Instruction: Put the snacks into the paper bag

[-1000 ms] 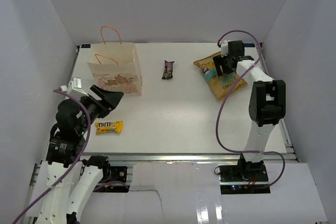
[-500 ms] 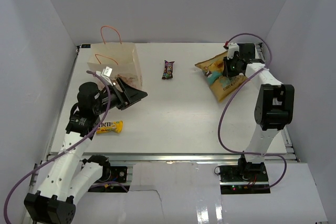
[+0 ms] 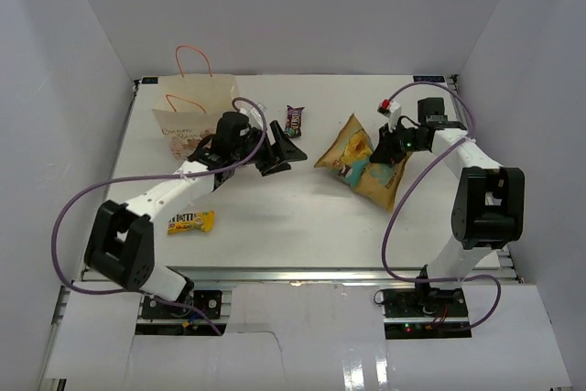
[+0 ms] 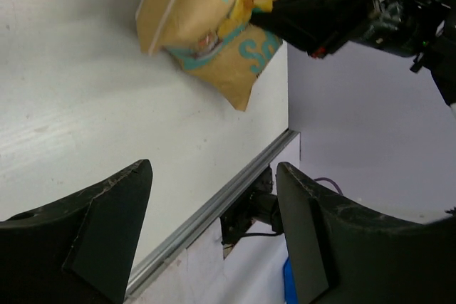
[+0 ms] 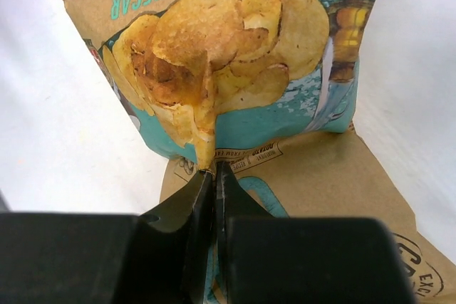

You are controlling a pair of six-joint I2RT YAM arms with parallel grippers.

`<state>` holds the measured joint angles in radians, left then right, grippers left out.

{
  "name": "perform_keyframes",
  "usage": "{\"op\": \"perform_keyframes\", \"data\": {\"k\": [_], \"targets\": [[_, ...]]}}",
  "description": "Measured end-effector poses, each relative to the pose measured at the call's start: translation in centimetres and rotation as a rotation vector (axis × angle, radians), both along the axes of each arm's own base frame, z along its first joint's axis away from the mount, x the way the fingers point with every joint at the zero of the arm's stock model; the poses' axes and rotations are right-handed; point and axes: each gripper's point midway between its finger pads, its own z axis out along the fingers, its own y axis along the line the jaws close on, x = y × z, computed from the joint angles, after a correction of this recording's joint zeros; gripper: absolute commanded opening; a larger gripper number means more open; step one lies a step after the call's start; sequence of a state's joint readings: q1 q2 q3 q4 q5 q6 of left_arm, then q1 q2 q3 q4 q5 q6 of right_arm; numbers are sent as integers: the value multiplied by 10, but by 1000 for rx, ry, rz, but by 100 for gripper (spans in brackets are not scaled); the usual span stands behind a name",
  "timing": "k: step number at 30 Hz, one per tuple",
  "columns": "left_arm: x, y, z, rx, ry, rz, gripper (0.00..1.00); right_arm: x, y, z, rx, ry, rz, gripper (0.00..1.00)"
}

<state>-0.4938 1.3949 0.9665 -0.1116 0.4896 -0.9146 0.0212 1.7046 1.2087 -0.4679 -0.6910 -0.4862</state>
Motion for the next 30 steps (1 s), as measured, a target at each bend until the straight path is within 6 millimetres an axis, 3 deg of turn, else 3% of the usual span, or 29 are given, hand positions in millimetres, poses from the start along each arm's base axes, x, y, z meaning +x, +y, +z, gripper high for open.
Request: {"op": "perform_keyframes", "data": {"k": [3,6,15,18,19,23,28,30], "targets": [[26,-17,-14,27,2,-28,81,-23,12,1,60,11,104,8],[38,-31,-29,46,9,-75,81,-43,21,4,111,17,182,8],[17,-72,-59,61,32,-286,80,-72,40,19,198,-17,334,8],[9,-79,-63,66,36,-323,62,-78,43,18,208,-18,359,8],[7,-80,-63,68,41,-331,46,-80,43,17,210,-16,363,8],[4,-80,-66,72,47,-347,18,-85,45,18,230,-13,376,8],[2,-76,-67,91,52,-344,6,-87,48,23,241,-29,390,14],[1,-73,-64,105,43,-340,0,-88,48,24,241,-32,393,25]]}}
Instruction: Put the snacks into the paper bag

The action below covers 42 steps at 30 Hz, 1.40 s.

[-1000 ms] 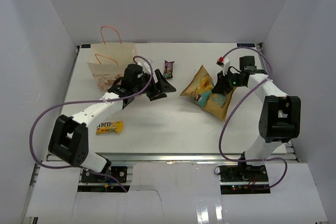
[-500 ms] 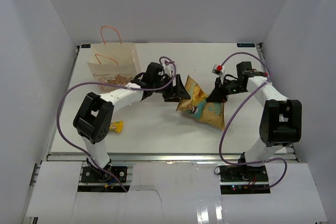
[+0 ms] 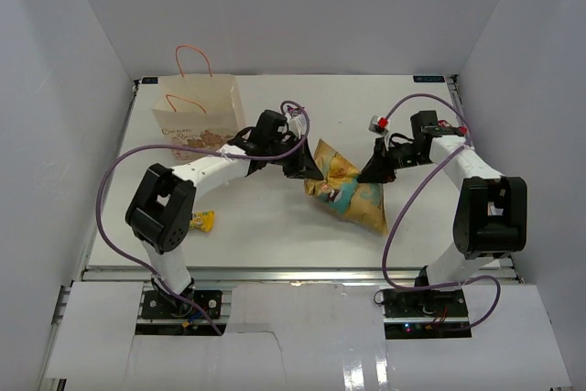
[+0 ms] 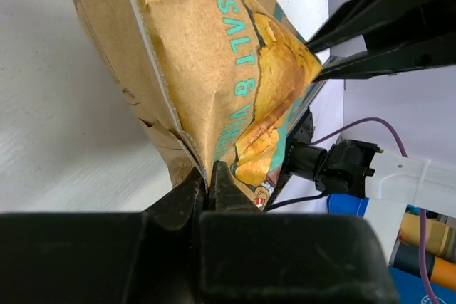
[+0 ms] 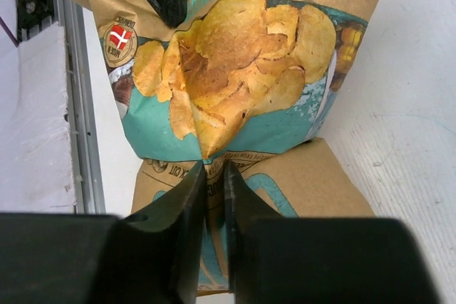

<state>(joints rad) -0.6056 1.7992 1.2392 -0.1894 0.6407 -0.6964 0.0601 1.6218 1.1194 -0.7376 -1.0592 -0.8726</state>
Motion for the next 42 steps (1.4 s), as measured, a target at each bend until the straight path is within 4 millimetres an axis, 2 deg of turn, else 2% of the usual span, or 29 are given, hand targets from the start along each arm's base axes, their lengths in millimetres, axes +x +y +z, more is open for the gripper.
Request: {"op": "perform_keyframes", "data": {"k": [1,2,4,7,10,11,12,13,18,21,24,27,31,35,42], "targets": [[-1,2,3,6,-10,2,0,-1,1,1,3,1,2,45],[-2,4,7,12,-20,1,0,-2,1,2,4,7,2,55],[-4,9,19,27,-47,8,0,-4,1,6,5,3,1,65],[-1,21,46,40,-97,44,0,0,0,17,-4,-32,-7,71],[10,36,92,35,-163,114,0,10,-4,37,-32,-106,-40,78],[15,40,113,26,-199,144,0,14,-5,44,-43,-131,-62,91],[20,45,134,19,-233,175,0,19,-8,51,-57,-162,-87,95],[26,51,160,5,-277,214,0,25,-11,59,-74,-205,-118,90],[35,86,291,-105,-490,427,0,59,-27,95,-129,-386,-307,90],[32,113,343,-152,-548,578,0,74,-32,97,-139,-391,-374,90],[31,146,378,-179,-549,778,0,82,-35,83,-153,-343,-411,90],[33,180,395,-183,-532,978,0,80,-39,69,-172,-292,-440,90],[32,216,407,-181,-513,1174,0,81,-42,63,-186,-272,-468,90],[27,237,414,-190,-507,1278,0,84,-44,63,-190,-275,-488,90],[22,260,407,-148,-498,1385,0,88,-44,66,-181,-281,-508,90]]}}
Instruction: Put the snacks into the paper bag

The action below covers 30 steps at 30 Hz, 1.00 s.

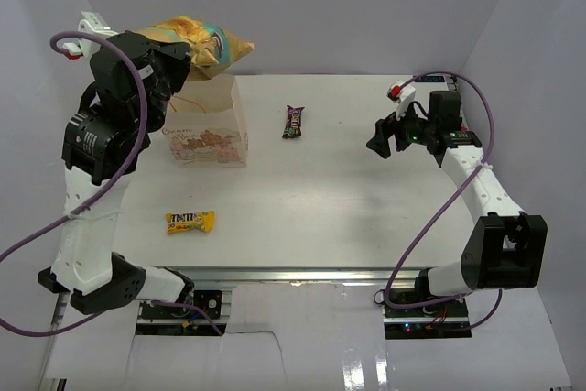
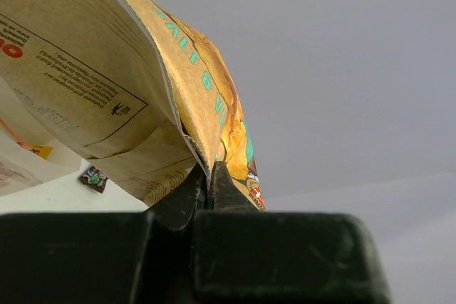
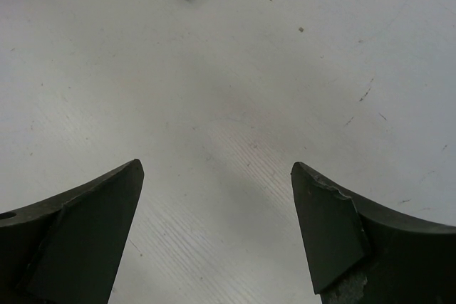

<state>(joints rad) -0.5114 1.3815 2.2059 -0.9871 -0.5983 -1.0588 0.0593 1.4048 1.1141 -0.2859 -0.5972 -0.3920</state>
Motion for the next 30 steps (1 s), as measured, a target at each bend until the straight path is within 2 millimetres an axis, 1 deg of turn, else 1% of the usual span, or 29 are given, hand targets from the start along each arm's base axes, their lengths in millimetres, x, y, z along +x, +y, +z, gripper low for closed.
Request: {"op": "perform_keyframes", "data": {"k": [6,12,20,23,27,30], "targets": [[-5,17,-12,22,31,74,0,1,0,-2,8,-1,-11,90],[-5,24,-31,54,81,117,0,0,-2,-8,5,13,-23,90],[6,27,-62,94,157,145,0,1,-2,-8,5,9,-28,90],[12,37,-73,101,186,168,0,2,-2,-8,4,0,-30,90],[21,51,-83,98,217,199,0,0,-3,-12,1,8,-33,90],[28,56,-93,98,244,200,0,-1,-3,-13,1,9,-34,90]]}}
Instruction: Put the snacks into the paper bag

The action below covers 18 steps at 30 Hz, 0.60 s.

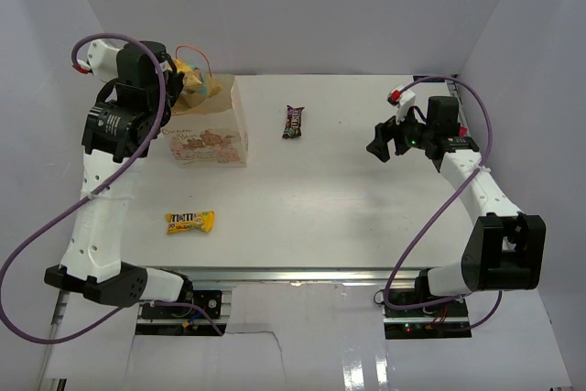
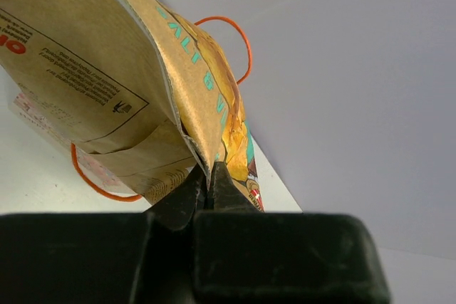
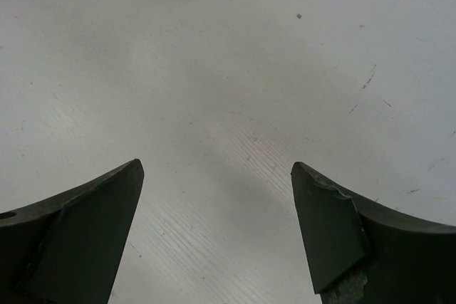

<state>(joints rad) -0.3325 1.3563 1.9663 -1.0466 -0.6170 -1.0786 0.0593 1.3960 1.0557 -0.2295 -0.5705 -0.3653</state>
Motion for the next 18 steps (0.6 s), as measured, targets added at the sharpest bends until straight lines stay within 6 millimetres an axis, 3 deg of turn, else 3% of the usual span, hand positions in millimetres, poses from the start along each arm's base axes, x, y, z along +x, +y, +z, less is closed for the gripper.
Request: {"op": "perform_keyframes", "data": {"k": [6,18], "targets": [[12,-6,-18,-8,40,-45,0,-1,-1,-2,-4,3,-5,90],[36,-29,-28,138,85,-231,0,-1,-1,-3,-6,4,-8,90]]}}
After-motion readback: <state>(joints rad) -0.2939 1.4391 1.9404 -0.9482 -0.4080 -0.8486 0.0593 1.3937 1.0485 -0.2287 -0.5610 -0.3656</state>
